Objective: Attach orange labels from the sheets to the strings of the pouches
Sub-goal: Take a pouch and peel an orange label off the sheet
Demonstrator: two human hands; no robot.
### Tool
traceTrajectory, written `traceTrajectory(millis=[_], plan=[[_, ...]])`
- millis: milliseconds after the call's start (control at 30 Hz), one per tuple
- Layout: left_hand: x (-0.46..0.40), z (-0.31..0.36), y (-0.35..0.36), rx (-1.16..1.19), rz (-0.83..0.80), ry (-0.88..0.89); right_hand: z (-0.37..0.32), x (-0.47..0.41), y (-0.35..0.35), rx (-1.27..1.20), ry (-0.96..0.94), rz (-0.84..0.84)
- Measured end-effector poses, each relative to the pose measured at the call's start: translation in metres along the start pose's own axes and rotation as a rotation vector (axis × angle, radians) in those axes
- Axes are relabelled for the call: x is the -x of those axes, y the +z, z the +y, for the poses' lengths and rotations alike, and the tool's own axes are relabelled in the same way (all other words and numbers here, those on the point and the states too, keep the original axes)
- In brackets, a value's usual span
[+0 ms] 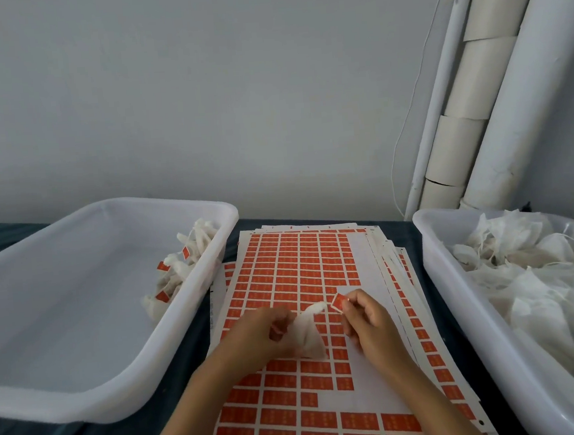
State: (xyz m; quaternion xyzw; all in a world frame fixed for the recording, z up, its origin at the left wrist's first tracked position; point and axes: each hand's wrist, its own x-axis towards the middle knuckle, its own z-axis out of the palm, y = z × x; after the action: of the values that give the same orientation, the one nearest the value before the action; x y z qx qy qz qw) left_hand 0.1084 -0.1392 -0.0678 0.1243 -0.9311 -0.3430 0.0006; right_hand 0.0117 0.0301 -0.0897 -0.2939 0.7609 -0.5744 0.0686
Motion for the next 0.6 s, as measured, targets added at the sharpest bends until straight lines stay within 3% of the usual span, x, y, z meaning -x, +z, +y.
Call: traceTrajectory(millis=[167,467,600], plan=[[0.001,0.010,0.005,0.081,0.167,-0.026,-0.001,0.003,0.004,0.032,0.019,-0.066],[0.004,0.048,-0.048,0.179,0.925,-0.076,0.001,0.000,0.004,0.010,0.089,-0.086],[0.001,0.045,-0.085,0.097,1.074,-0.149,0.002,0.001,0.004,0.051,0.066,-0.100]])
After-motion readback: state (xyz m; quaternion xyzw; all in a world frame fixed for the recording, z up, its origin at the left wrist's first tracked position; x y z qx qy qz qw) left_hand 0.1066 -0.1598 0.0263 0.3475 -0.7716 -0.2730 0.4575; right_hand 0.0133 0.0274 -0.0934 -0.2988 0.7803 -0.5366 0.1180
